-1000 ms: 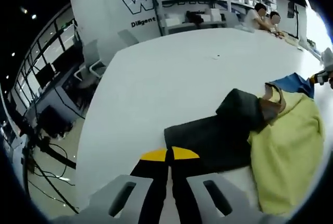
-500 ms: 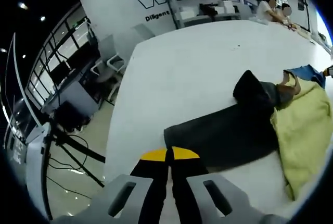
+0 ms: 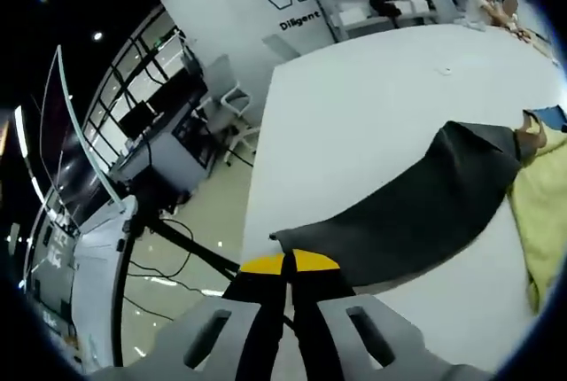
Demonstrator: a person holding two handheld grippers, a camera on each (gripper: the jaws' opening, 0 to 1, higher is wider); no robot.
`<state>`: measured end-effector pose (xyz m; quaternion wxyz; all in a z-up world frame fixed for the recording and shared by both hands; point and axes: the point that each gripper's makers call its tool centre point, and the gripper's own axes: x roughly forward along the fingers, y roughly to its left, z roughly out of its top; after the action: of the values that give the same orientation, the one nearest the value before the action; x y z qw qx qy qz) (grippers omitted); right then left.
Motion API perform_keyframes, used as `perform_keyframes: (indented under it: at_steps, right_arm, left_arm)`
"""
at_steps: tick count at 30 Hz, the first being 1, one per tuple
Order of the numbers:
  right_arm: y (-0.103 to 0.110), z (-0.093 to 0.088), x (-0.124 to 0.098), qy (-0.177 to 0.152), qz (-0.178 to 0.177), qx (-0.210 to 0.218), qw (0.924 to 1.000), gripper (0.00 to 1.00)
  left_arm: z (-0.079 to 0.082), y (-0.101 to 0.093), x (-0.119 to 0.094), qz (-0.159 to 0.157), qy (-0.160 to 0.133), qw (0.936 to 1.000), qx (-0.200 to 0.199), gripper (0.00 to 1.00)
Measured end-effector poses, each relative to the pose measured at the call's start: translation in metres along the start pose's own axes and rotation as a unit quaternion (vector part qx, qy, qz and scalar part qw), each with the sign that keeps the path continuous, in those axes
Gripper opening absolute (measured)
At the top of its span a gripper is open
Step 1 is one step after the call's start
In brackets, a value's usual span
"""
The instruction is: Fold the garment on the visible template until the final outline fits inside the template.
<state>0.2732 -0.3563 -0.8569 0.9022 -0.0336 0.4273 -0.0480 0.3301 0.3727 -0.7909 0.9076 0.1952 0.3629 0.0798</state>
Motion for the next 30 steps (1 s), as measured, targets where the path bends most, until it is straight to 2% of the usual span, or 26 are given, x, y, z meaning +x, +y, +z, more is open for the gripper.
perform_keyframes:
  at_steps: [3,6,7,8,10,11,13,15,18,20,22,23,24,26,28,29,30]
  right_arm:
    - [-0.001,0.001,-0.001,0.002,0.001,0.003,1.0000,0.00]
    - [0.000,0.001,-0.001,0.002,0.007,-0.007,1.0000,0.00]
    - [0.003,0.004,-0.001,-0.007,0.012,-0.007,0.9999,0.03]
    - [0.011,0.016,-0.003,-0.046,0.032,-0.009,0.9984,0.10]
    - [0.013,0.024,-0.008,-0.066,0.033,0.007,0.9972,0.27]
    - [0.015,0.028,-0.013,-0.071,0.032,0.003,0.9969,0.30]
    - [0.019,0.038,-0.017,-0.090,0.038,-0.009,0.9951,0.30]
    - [0.032,0.050,-0.023,-0.113,0.065,-0.004,0.9915,0.33]
    - [0.037,0.056,-0.025,-0.125,0.075,-0.004,0.9894,0.46]
    - [0.050,0.068,-0.030,-0.147,0.095,-0.010,0.9846,0.49]
    - [0.082,0.085,-0.034,-0.167,0.145,-0.020,0.9751,0.51]
    - [0.089,0.088,-0.034,-0.169,0.154,-0.026,0.9732,0.51]
    - [0.101,0.093,-0.035,-0.175,0.172,-0.032,0.9689,0.52]
    - [0.114,0.096,-0.034,-0.173,0.189,-0.043,0.9657,0.53]
    - [0.132,0.101,-0.034,-0.176,0.212,-0.059,0.9595,0.53]
    - [0.141,0.103,-0.032,-0.175,0.222,-0.069,0.9566,0.53]
    - [0.144,0.104,-0.032,-0.175,0.226,-0.074,0.9555,0.53]
  left_arm:
    - [-0.005,0.006,0.000,0.012,0.010,0.9999,0.002,0.01]
    - [-0.003,0.003,0.001,0.009,0.008,0.9999,-0.005,0.01]
    - [-0.001,-0.001,0.001,0.002,0.005,1.0000,-0.002,0.01]
    - [0.001,-0.005,0.001,-0.003,0.001,1.0000,-0.002,0.03]
    - [0.010,-0.018,-0.003,-0.020,-0.013,0.9997,0.005,0.11]
    - [0.022,-0.030,-0.005,-0.032,-0.033,0.9989,0.007,0.17]
    - [0.031,-0.042,-0.008,-0.041,-0.046,0.9980,0.010,0.29]
    - [0.042,-0.058,-0.013,-0.053,-0.062,0.9963,0.028,0.31]
    - [0.046,-0.067,-0.014,-0.069,-0.070,0.9946,0.035,0.35]
    - [0.057,-0.093,-0.019,-0.114,-0.094,0.9882,0.042,0.38]
    - [0.066,-0.128,-0.023,-0.160,-0.106,0.9806,0.040,0.36]
    - [0.069,-0.139,-0.024,-0.181,-0.115,0.9755,0.048,0.35]
    - [0.069,-0.144,-0.023,-0.186,-0.115,0.9746,0.048,0.35]
    - [0.072,-0.151,-0.022,-0.193,-0.119,0.9724,0.055,0.36]
    - [0.079,-0.167,-0.025,-0.229,-0.132,0.9637,0.035,0.36]
    - [0.085,-0.176,-0.028,-0.250,-0.144,0.9568,0.031,0.37]
    - [0.088,-0.183,-0.030,-0.264,-0.153,0.9513,0.042,0.37]
